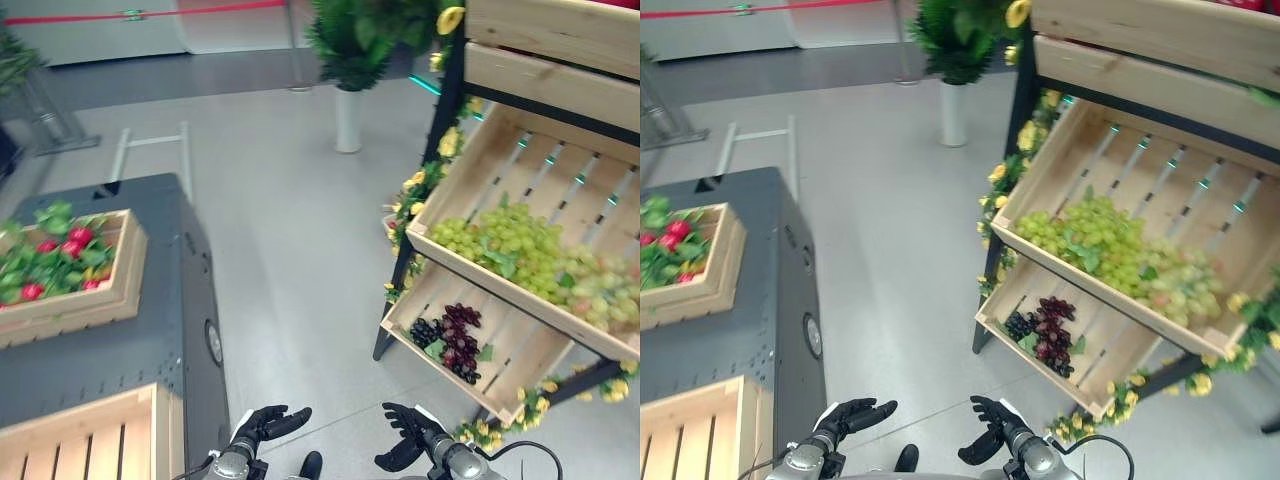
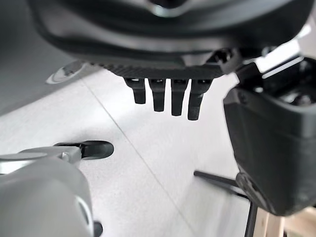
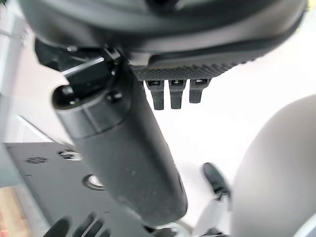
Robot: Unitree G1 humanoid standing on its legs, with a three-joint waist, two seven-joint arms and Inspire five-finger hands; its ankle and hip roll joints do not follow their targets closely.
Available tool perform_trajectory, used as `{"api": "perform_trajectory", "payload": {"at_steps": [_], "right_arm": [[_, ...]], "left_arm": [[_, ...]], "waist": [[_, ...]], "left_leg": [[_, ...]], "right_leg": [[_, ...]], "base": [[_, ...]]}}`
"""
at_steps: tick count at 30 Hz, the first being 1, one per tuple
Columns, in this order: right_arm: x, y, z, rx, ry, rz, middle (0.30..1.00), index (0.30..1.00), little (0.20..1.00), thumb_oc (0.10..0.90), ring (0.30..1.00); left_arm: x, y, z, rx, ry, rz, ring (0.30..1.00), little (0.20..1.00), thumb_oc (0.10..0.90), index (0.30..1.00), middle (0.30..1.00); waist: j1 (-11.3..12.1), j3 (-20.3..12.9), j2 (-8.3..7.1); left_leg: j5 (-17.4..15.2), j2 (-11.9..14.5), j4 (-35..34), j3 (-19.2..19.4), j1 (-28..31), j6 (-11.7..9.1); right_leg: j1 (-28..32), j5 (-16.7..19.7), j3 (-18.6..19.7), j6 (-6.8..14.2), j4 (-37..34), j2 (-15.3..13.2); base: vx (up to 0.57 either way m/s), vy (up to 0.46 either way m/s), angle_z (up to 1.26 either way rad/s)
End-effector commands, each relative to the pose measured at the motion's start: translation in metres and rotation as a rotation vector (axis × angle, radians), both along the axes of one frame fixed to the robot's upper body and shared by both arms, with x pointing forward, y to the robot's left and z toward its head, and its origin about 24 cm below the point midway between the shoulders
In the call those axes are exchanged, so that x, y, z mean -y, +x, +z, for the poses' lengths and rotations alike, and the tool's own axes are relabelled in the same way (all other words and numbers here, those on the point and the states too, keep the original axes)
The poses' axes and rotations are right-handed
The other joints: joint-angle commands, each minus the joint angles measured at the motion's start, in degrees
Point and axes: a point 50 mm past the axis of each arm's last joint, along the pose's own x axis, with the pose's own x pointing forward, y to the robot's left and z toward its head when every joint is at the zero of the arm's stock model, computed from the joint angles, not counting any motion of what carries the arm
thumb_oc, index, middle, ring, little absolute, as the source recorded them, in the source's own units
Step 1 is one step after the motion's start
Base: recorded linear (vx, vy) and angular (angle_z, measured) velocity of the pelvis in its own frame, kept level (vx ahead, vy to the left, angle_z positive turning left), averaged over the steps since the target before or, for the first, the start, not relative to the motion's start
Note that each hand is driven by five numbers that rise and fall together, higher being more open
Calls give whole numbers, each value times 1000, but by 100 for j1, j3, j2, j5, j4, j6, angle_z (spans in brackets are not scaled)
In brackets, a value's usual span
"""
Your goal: Pick up the fruits from the basket on one side to the basket on the other side
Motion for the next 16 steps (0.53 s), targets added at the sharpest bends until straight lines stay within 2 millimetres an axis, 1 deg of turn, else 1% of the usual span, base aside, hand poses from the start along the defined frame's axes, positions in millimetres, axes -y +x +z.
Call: {"api": "perform_trajectory", "payload": {"at_steps": [1, 2, 3, 4, 5, 6, 7, 8, 9, 10, 11, 12, 13, 14, 15, 16], "right_arm": [[4, 42, 19, 122, 20, 28, 900, 900, 900, 800, 900], [7, 40, 17, 111, 7, 15, 900, 900, 900, 800, 900], [13, 37, 15, 94, -2, -10, 900, 900, 900, 800, 900], [19, 34, 14, 75, -6, -43, 900, 900, 900, 800, 900], [23, 32, 12, 56, -9, -62, 900, 900, 900, 800, 900], [24, 31, 11, 46, -10, -71, 900, 900, 900, 800, 900], [30, 25, 7, 1, -21, -106, 900, 900, 900, 800, 900], [31, 25, 7, -4, -22, -112, 900, 900, 900, 800, 900], [38, 13, 0, -62, -21, -190, 900, 900, 900, 800, 900], [42, 1, -5, -113, -23, -268, 900, 900, 900, 800, 900], [43, -1, -6, -120, -23, -281, 900, 900, 900, 800, 900], [43, -10, -11, -166, -20, -366, 900, 900, 900, 800, 900], [43, -12, -12, -178, -22, -386, 900, 900, 900, 800, 900], [41, -16, -15, -200, -34, -416, 900, 900, 900, 800, 900], [41, -18, -16, -208, -55, -423, 900, 900, 900, 800, 900], [41, -19, -16, -207, -60, -421, 900, 900, 900, 800, 900]], "left_arm": [[13, 42, 19, 204, -90, 76, 900, 900, 800, 900, 900], [17, 42, 19, 204, -103, 61, 900, 900, 800, 900, 900], [22, 40, 17, 181, -120, 11, 900, 900, 800, 900, 900], [28, 40, 17, 181, -131, -48, 900, 900, 800, 900, 900], [32, 40, 17, 194, -121, -78, 900, 900, 800, 900, 900], [33, 40, 18, 201, -113, -86, 900, 900, 800, 900, 900], [34, 40, 18, 222, -98, -70, 900, 900, 800, 900, 900], [34, 40, 18, 220, -98, -66, 900, 900, 800, 900, 900], [30, 37, 16, 203, -105, -27, 900, 900, 800, 900, 900], [28, 37, 17, 194, -93, -36, 900, 900, 800, 900, 900], [27, 37, 16, 192, -93, -40, 900, 900, 800, 900, 900], [27, 37, 16, 177, -87, -69, 900, 900, 800, 900, 900], [27, 36, 15, 173, -85, -77, 900, 900, 800, 900, 900], [29, 37, 15, 170, -87, -104, 900, 900, 800, 900, 900], [31, 37, 14, 161, -92, -135, 900, 900, 800, 900, 900], [32, 36, 14, 158, -95, -141, 900, 900, 800, 900, 900]], "waist": [[277, 420, -303], [271, 441, -339], [240, 453, -394], [208, 436, -464], [200, 412, -520], [199, 403, -529], [164, 343, -561], [161, 337, -557], [65, 275, -461], [-40, 180, -395], [-58, 163, -366], [-108, 76, -241], [-106, 63, -220], [-89, 17, -179], [-90, 3, -166], [-95, 5, -163]], "left_leg": [[-645, -171, 156, 1002, 56, -177], [-672, -116, 335, 1333, -43, -200], [-849, -81, 766, 1730, -119, -169], [-1198, -120, 1375, 2021, -180, -63], [-1574, -195, 1994, 2143, -218, 64], [-1692, -214, 2157, 2168, -237, 103], [-2130, -345, 2953, 2327, -189, 313], [-2162, -349, 2999, 2338, -188, 325], [-2363, -370, 2904, 2443, 161, 326], [-2292, -497, 1895, 2511, 597, 343], [-2226, -506, 1690, 2504, 696, 330], [-1947, -580, 775, 2261, 974, 301], [-1883, -612, 622, 2173, 997, 302], [-1696, -670, 321, 1954, 975, 273], [-1632, -666, 209, 1921, 983, 267], [-1639, -676, 220, 1925, 983, 274]], "right_leg": [[448, 103, -132, -120, -603, -160], [483, 158, -242, -132, -710, -167], [509, 224, -340, -147, -817, -203], [498, 301, -431, -165, -909, -276], [490, 348, -492, -190, -958, -339], [489, 361, -510, -199, -971, -349], [431, 413, -550, -196, -948, -372], [423, 416, -554, -195, -942, -368], [382, 324, -538, -153, -827, -287], [251, 309, -590, -115, -725, -257], [249, 295, -595, -111, -723, -234], [205, 276, -573, -75, -743, -127], [197, 287, -567, -63, -750, -108], [156, 312, -555, -47, -771, -64], [107, 355, -513, -14, -825, -69], [92, 372, -500, 0, -833, -77]], "base": [[-279, -289, 67], [-302, -254, 42], [-280, -185, 76], [-252, -137, 108], [-177, -75, 108], [-147, -14, 80], [-98, 13, 38], [-74, 77, 29], [-85, 170, 21], [-77, 184, 30], [-104, 210, 57], [-34, 122, 67], [-84, 144, 71], [-102, 108, 40], [-99, 103, 12], [-73, 95, -12]]}}
